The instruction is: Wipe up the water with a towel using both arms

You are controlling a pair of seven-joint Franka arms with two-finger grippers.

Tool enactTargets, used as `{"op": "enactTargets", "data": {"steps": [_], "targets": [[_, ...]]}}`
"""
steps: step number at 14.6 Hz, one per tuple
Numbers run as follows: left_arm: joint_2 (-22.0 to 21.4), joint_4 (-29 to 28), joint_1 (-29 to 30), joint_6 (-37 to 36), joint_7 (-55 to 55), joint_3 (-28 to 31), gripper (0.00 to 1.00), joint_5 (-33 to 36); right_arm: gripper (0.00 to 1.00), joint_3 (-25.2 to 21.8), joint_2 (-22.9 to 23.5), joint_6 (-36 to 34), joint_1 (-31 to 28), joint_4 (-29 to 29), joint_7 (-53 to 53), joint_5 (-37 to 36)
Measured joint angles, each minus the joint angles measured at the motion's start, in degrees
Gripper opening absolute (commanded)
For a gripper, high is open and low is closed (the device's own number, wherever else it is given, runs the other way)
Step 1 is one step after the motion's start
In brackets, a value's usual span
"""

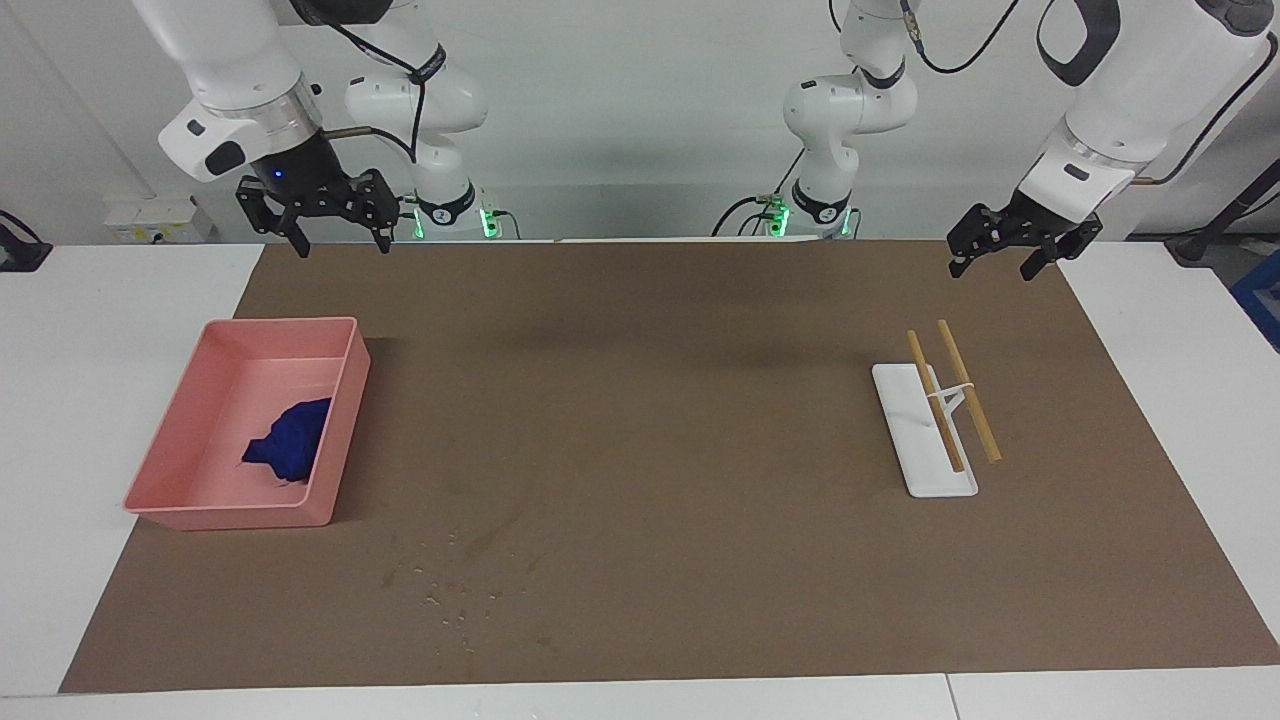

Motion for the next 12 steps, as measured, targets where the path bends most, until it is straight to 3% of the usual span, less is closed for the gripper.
{"op": "enactTargets", "data": {"steps": [12], "targets": [[0.0, 0.0, 0.0, 0.0, 0.0, 0.0, 1.0, 0.0, 1.0, 0.44, -1.78, 0.0, -0.09, 0.01, 0.0, 0.03]]}}
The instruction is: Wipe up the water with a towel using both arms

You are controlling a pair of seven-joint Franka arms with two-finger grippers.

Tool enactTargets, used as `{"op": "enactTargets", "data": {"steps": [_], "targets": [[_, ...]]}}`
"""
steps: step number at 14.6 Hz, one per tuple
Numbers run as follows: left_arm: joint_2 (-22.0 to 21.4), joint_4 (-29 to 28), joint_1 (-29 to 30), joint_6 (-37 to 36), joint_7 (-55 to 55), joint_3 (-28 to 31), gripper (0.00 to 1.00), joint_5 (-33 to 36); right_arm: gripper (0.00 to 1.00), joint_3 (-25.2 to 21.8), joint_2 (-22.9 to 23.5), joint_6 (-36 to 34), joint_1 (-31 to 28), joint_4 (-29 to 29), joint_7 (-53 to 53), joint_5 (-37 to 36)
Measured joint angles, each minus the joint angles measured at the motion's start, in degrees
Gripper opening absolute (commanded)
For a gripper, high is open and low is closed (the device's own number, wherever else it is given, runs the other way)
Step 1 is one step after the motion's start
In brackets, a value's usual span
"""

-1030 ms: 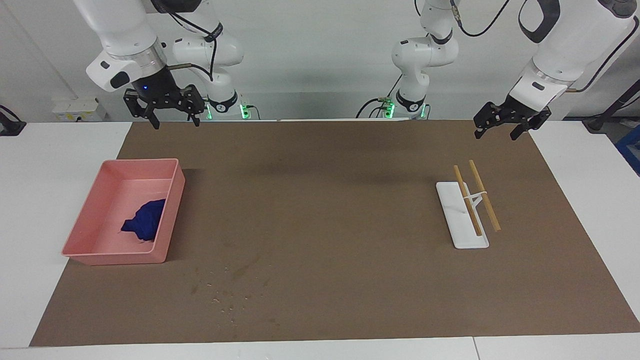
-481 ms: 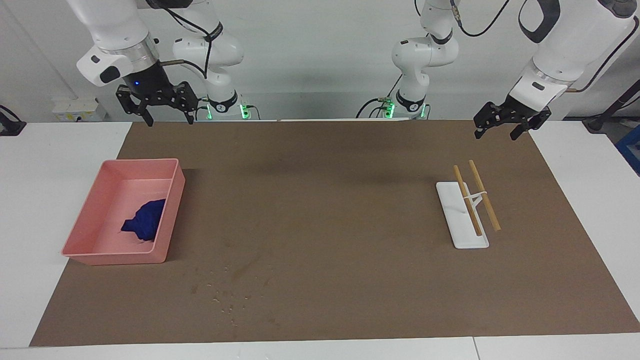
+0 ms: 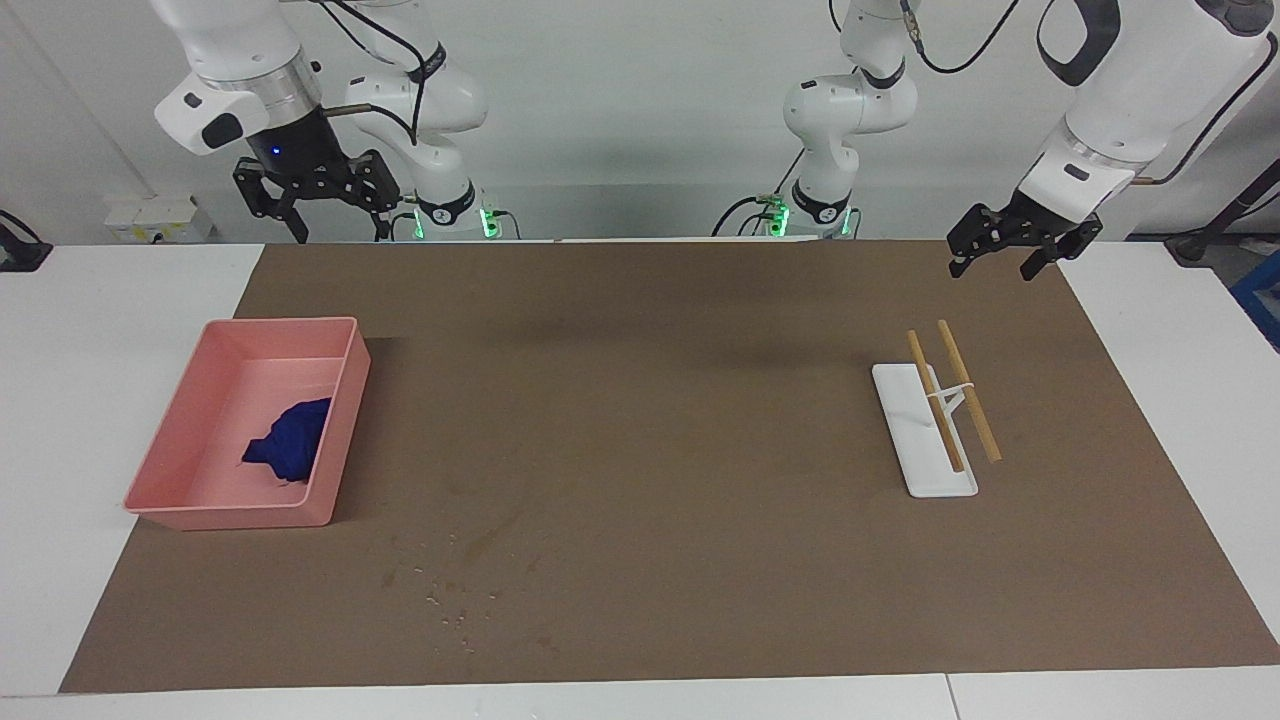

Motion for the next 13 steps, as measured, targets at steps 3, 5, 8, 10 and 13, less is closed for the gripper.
{"op": "enactTargets", "data": {"steps": [3, 5, 8, 10, 13], "targets": [[0.0, 0.0, 0.0, 0.0, 0.0, 0.0, 1.0, 0.0, 1.0, -0.02, 0.0, 0.0, 0.0, 0.0, 0.0, 0.0], [0.0, 0.0, 0.0, 0.0, 0.0, 0.0, 1.0, 0.0, 1.0, -0.02, 0.0, 0.0, 0.0, 0.0, 0.0, 0.0], [0.0, 0.0, 0.0, 0.0, 0.0, 0.0, 1.0, 0.0, 1.0, -0.02, 0.0, 0.25, -0.01, 0.0, 0.0, 0.0], [0.0, 0.0, 0.0, 0.0, 0.0, 0.0, 1.0, 0.0, 1.0, -0.07, 0.0, 0.58, -0.09, 0.0, 0.01, 0.0], [0.0, 0.0, 0.0, 0.0, 0.0, 0.0, 1.0, 0.0, 1.0, -0.25, 0.0, 2.22, -0.76, -0.05, 0.01, -0.09]]}}
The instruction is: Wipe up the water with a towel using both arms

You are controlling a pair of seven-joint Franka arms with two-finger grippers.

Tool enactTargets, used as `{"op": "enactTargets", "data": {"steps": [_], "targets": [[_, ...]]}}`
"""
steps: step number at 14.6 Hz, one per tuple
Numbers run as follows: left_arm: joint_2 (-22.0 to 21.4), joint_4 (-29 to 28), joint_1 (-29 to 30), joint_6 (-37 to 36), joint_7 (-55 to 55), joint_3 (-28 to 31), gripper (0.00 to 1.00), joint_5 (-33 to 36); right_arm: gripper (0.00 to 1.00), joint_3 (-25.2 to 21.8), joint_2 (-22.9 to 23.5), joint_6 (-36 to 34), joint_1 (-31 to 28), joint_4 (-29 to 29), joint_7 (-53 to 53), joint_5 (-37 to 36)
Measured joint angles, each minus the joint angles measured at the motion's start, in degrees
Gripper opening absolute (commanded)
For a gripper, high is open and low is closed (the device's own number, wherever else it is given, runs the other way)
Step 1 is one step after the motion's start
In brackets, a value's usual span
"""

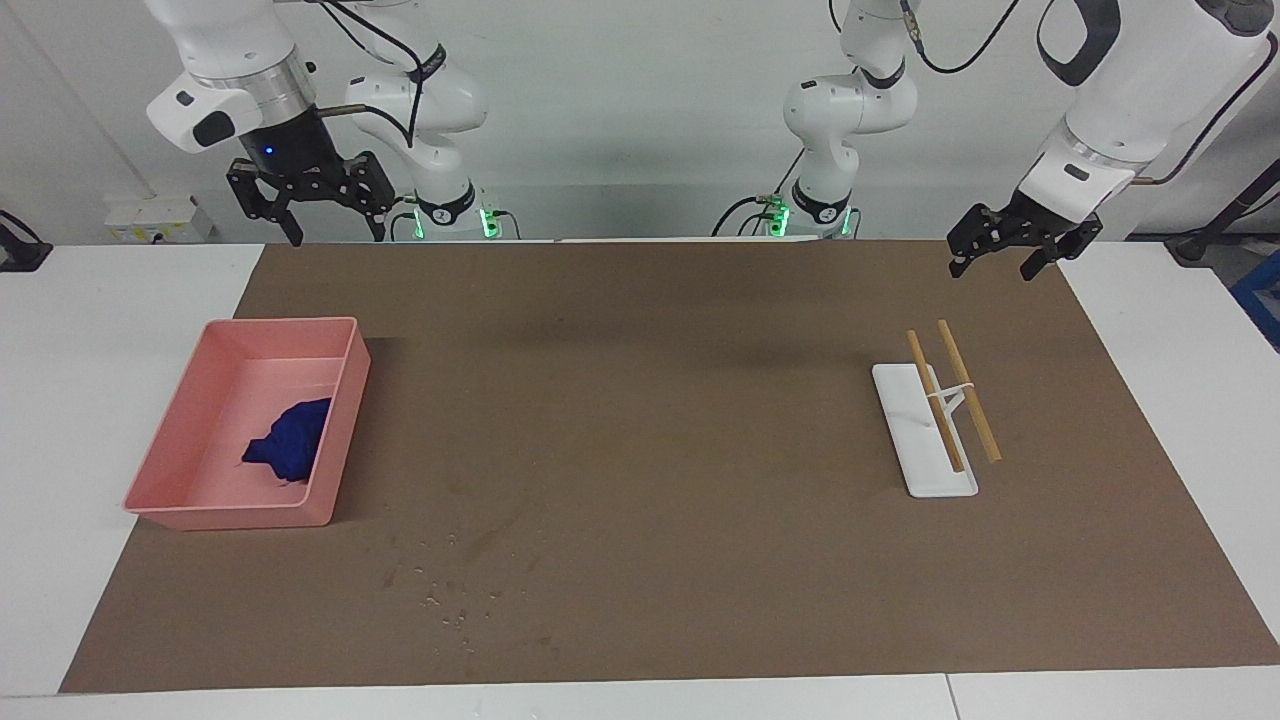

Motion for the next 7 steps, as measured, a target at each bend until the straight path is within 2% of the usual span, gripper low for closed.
{"op": "enactTargets", "data": {"steps": [7], "targets": [[0.0, 0.0, 0.0, 0.0, 0.0, 0.0, 1.0, 0.0, 1.0, -0.19, 0.0, 0.1, -1.44, -0.15, 0.0, 0.0]]}}
